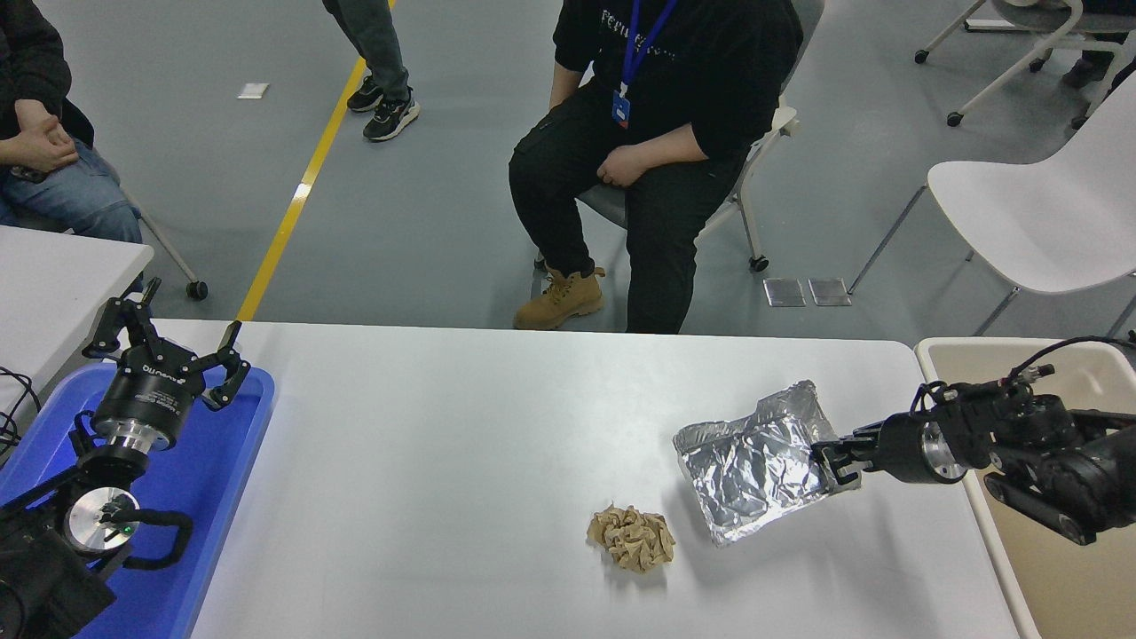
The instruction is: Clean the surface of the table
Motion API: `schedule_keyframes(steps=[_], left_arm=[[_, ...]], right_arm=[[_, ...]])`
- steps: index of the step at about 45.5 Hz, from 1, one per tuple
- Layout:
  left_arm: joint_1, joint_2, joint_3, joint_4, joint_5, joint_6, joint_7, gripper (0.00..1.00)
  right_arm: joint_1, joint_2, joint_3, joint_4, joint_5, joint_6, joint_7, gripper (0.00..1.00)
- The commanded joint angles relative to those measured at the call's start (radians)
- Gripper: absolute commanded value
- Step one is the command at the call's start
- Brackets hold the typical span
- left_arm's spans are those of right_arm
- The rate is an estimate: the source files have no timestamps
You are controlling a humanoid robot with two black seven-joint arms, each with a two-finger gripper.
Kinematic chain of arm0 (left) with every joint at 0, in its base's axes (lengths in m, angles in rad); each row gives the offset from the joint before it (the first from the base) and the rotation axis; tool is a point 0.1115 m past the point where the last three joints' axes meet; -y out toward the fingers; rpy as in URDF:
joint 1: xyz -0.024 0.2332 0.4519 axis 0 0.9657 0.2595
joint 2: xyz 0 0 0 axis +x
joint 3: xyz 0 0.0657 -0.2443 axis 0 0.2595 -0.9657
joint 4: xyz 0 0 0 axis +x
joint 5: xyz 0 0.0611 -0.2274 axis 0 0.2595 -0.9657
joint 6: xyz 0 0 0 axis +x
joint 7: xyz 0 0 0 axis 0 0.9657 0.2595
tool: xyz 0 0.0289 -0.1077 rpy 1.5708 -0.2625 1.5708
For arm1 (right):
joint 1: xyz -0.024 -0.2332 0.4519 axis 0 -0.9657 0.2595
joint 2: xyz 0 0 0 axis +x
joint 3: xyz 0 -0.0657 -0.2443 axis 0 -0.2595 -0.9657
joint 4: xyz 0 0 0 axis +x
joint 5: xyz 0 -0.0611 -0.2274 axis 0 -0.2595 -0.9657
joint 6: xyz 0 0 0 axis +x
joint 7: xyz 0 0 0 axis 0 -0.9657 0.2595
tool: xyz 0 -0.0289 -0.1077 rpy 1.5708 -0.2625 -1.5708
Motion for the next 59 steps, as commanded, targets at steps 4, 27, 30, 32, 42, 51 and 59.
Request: schedule_keyframes(steps=[4,27,30,32,42,51,59], left_arm=[[0.000,0.000,0.000,0.000,0.000,0.000,0.000,1.00],[0.000,0.000,0.000,0.000,0.000,0.000,0.000,1.00],[0.000,-0.001,0.000,0.000,0.000,0.000,0.000,1.00],[0.000,-0.001,0.001,0.000,0.000,0.000,0.000,1.00],[0.000,-0.001,0.000,0.000,0.000,0.000,0.000,1.00],[0.000,-0.001,0.000,0.000,0.000,0.000,0.000,1.00],[0.000,0.000,0.001,0.000,0.000,0.000,0.000,1.00]], right_arm=[[0.101,-0.083,0.002,0.000,0.214,0.016,0.011,0.00],[0.214,-0.263,0.219,0.029,0.283,0.295,0.040,0.00],[0.233,-0.281,0.241,0.029,0.283,0.329,0.040,0.00],[0.242,-0.292,0.249,0.029,0.285,0.346,0.040,0.00],[0.239,-0.326,0.247,-0.014,0.308,0.355,0.038,0.00],[0.161,-0.326,0.224,-0.217,0.460,0.357,0.038,0.00],[0.075,-0.306,0.223,-0.391,0.526,0.355,0.038,0.00]])
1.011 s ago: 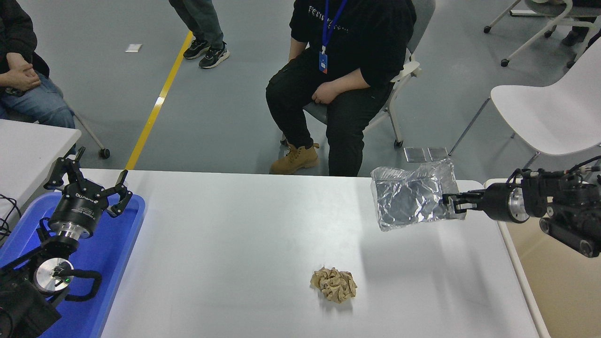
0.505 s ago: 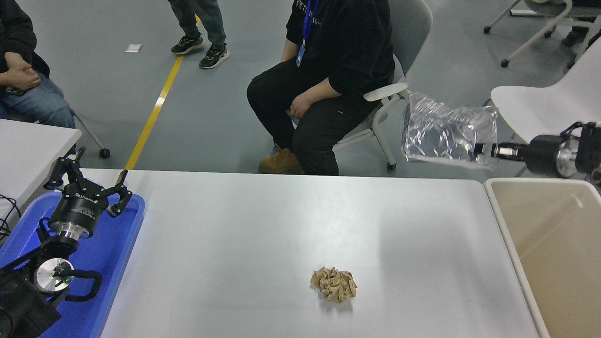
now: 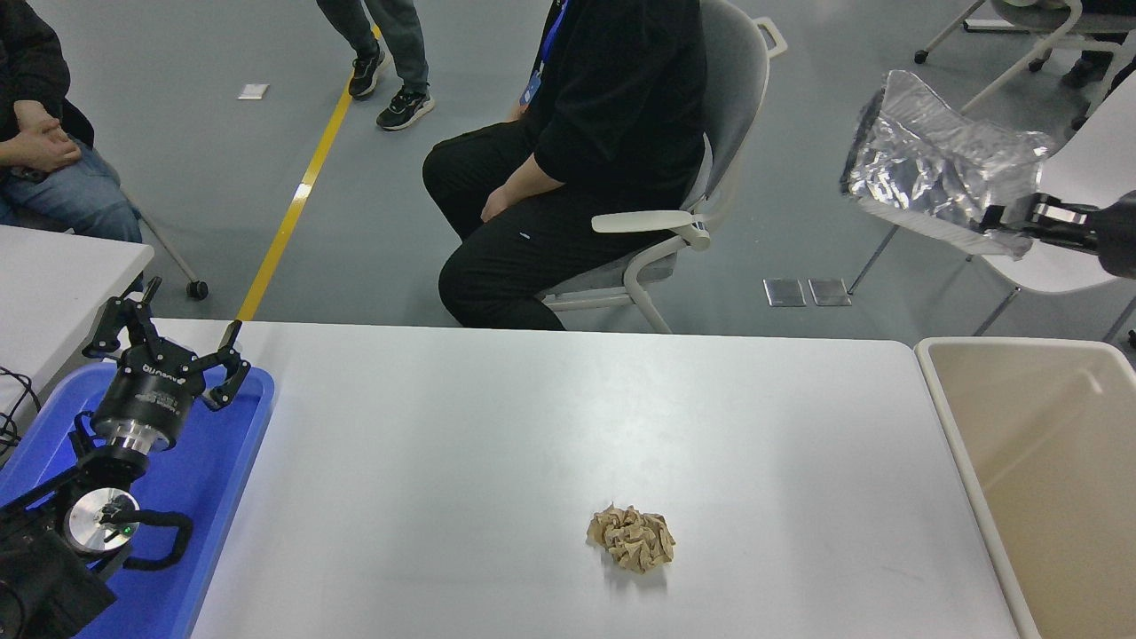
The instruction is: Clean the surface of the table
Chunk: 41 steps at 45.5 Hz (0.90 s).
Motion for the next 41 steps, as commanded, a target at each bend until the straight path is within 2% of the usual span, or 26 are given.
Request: schedule_keyframes(steps=[1,14,23,30,41], left_arm=[[0.000,0.000,0.000,0.000,0.000,0.000,0.000,1.00],[0.000,-0.001,0.001,0.000,0.000,0.000,0.000,1.00],[0.000,0.000,0.000,0.000,0.000,0.000,0.000,1.00],[0.000,-0.001,0.000,0.000,0.000,0.000,0.000,1.00],[0.000,0.000,0.000,0.000,0.000,0.000,0.000,1.00]], right_arm=[[-0.109,0.013,-0.002,-0.227,0.117,0.007,-0.002,0.00],[-0.274,0.053,-0.001,-0.408,0.246,0.001,-0.011,0.00],[-0.363,0.056,0.001,-0.466,0.341,-0.002,-0.026,0.00],[-0.420,0.063,0.002,-0.472,0.422,-0.019,-0.112,0.00],[-0.489,0.136,0.005,-0.472,0.540,-0.056,-0.308,0.00]])
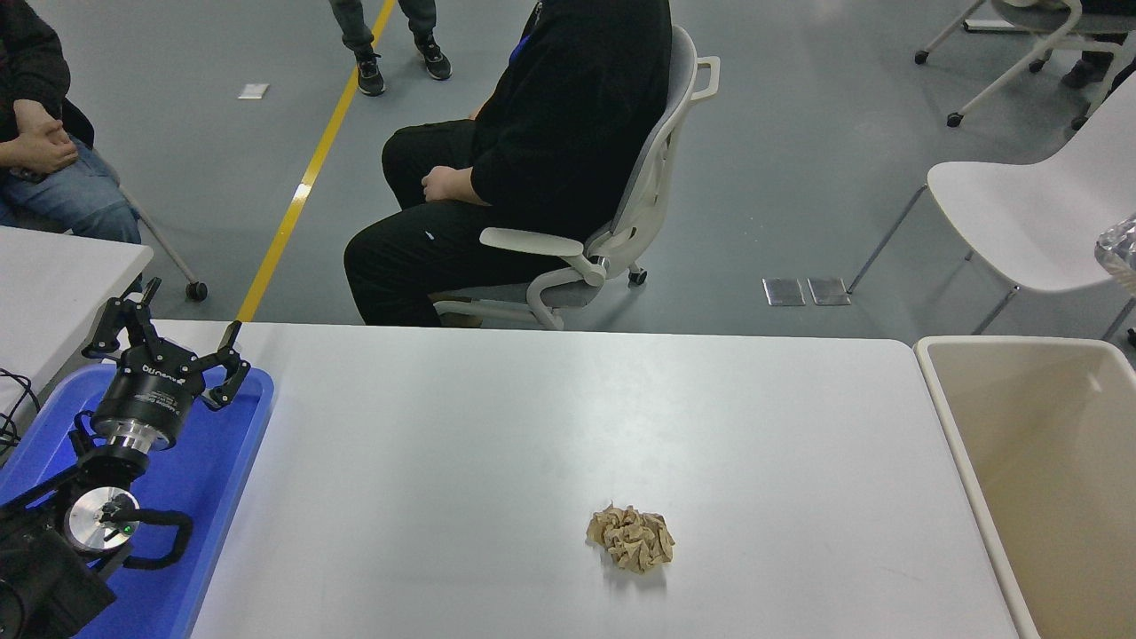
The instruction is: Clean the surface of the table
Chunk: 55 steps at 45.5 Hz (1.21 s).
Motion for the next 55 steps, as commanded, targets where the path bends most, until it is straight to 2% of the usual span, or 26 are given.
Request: schedule_keyframes(steps=[1,9,32,55], left_arm=[[0.000,0.001,0.001,0.000,0.000,0.000,0.000,1.00],[0.000,0.001,0.000,0.000,0.000,0.000,0.000,1.00],[0.000,0.001,0.001,0.000,0.000,0.000,0.000,1.00],[0.000,0.001,0.001,0.000,0.000,0.000,0.000,1.00]], right_arm=[[-0.080,0.062,0.003,-0.017,0.118,-0.028,-0.169,0.00],[-0.109,0.120,0.003,-0.017,0.123,-0.038,-0.220,0.00],[-0.241,0.257,0.001,-0.017,0.121,-0.132,-0.222,0.00],[-0.272,0.291,0.004,-0.017,0.123,-0.155,-0.220,0.00]])
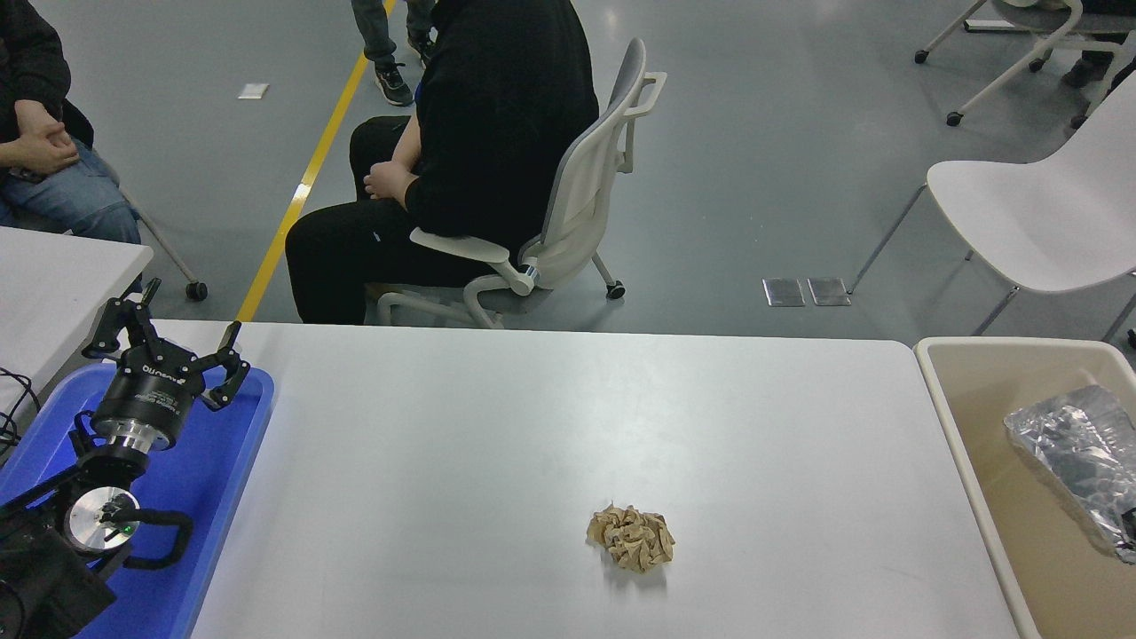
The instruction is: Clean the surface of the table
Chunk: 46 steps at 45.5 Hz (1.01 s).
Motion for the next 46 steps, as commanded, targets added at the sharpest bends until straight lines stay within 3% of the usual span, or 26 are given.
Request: schedule_keyframes(steps=[1,12,15,19,21,27,31,46], left_arm=[[0.000,0.001,0.000,0.000,0.000,0.000,0.000,1.00],[0.000,-0.001,0.000,0.000,0.000,0.000,0.000,1.00],[0.000,0.001,0.000,0.000,0.000,0.000,0.000,1.00],[0.000,0.001,0.000,0.000,0.000,0.000,0.000,1.00],[0.000,0.001,0.000,0.000,0.000,0.000,0.000,1.00],[0.000,0.001,0.000,0.000,0.000,0.000,0.000,1.00],[0.000,0.001,0.000,0.000,0.000,0.000,0.000,1.00],[0.000,0.001,0.000,0.000,0.000,0.000,0.000,1.00]], right_arm=[[-0.012,0.012,0.000,0.000,0.001,-0.010,-0.001,0.00],[-0.012,0.012,0.006,0.000,0.001,-0.036,-0.001,0.01],[-0.012,0.012,0.006,0.000,0.001,-0.056,0.001,0.17],[-0.012,0.008,0.009,0.000,0.001,-0.090,0.001,0.51],[-0.009,0.008,0.012,0.001,0.001,-0.110,0.001,0.64],[-0.003,0.005,0.016,0.001,0.002,-0.145,0.001,0.80],[0.007,-0.003,0.017,0.001,0.002,-0.145,-0.001,0.98],[0.132,-0.070,0.138,0.012,0.004,-0.143,0.009,0.99]])
